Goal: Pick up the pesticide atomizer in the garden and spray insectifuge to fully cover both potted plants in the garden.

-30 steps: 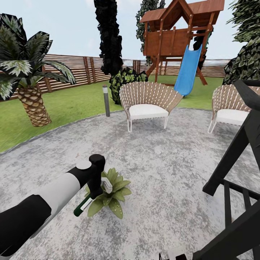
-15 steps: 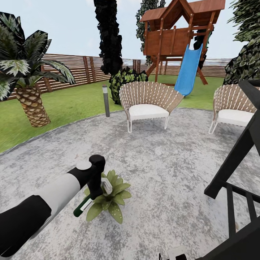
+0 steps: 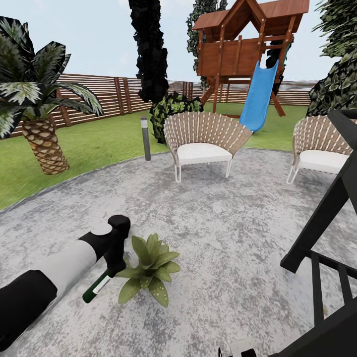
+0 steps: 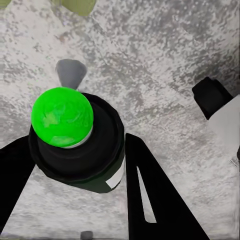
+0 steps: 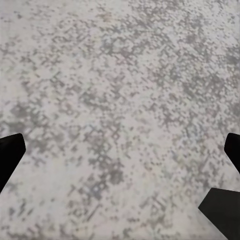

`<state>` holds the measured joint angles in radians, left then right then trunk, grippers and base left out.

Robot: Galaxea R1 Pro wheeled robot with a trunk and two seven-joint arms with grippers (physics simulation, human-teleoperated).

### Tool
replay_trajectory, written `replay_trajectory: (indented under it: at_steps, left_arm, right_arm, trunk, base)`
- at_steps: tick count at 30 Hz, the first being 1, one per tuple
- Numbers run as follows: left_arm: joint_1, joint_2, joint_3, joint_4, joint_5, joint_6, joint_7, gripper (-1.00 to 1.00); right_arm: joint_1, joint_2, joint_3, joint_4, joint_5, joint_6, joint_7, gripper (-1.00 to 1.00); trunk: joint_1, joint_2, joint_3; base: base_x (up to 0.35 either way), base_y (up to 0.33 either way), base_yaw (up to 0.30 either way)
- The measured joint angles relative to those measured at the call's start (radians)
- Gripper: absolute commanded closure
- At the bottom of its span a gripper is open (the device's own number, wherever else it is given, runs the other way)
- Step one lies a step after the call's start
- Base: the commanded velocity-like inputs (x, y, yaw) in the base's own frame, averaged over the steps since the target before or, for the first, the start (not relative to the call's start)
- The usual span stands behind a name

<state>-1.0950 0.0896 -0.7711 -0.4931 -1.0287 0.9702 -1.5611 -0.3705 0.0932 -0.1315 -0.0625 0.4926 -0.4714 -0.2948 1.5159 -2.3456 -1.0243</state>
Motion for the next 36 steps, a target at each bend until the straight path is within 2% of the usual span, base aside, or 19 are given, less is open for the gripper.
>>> replay_trajectory:
  at_steps: [3,13,17,21,24,26,28,30,36]
  left_arm:
    - [0.005,0.023,0.001,0.001,0.001,0.0,0.0,1.0]
    - [0.066,0.03,0.004,0.0,0.002,0.006,0.0,1.0]
    - [0.114,0.032,0.014,0.001,0.004,0.011,0.0,1.0]
    - [0.152,0.055,0.019,0.001,0.014,0.013,0.0,1.0]
    - [0.177,0.086,0.058,0.0,0.015,0.015,0.0,1.0]
    - [0.181,0.097,0.106,0.0,0.015,0.014,0.0,1.0]
    - [0.186,0.1,0.128,0.0,0.014,0.013,0.0,1.0]
    - [0.191,0.101,0.14,0.0,0.016,0.013,0.0,1.0]
    - [0.193,0.1,0.146,0.0,0.017,0.013,0.0,1.0]
  right_arm:
    - [0.0,0.0,0.0,0.0,0.001,0.0,0.001,-1.0]
    - [0.0,-0.001,0.001,0.0,0.006,0.0,0.002,-1.0]
    - [0.0,-0.001,0.002,0.0,0.006,0.0,0.002,-1.0]
    - [0.0,-0.002,0.001,0.001,0.006,0.0,0.001,-1.0]
    - [0.0,-0.003,0.002,0.001,0.006,0.0,0.002,-1.0]
    - [0.0,-0.003,0.002,0.002,0.006,0.0,0.001,-1.0]
    - [0.0,-0.003,0.002,0.002,0.006,0.0,0.001,-1.0]
    - [0.0,-0.003,0.001,0.002,0.006,0.0,0.0,-1.0]
    - [0.0,-0.003,0.001,0.001,0.005,0.0,0.0,-1.0]
  trunk:
    - [0.0,0.0,0.0]
    - [0.0,0.0,0.0]
    - [0.0,0.0,0.0]
    - [0.0,0.0,0.0]
    - [0.0,0.0,0.0]
    - [0.0,0.0,0.0]
    - [0.0,0.0,0.0]
    - [0.0,0.0,0.0]
    - [0.0,0.0,0.0]
  base:
    - [0.0,0.0,0.0]
    - [0.0,0.0,0.0]
    - [0.0,0.0,0.0]
    - [0.0,0.0,0.0]
    - [0.0,0.0,0.0]
    - [0.0,0.0,0.0]
    - [0.0,0.0,0.0]
    - [0.025,0.0,0.0]
    - [0.13,0.173,0.0]
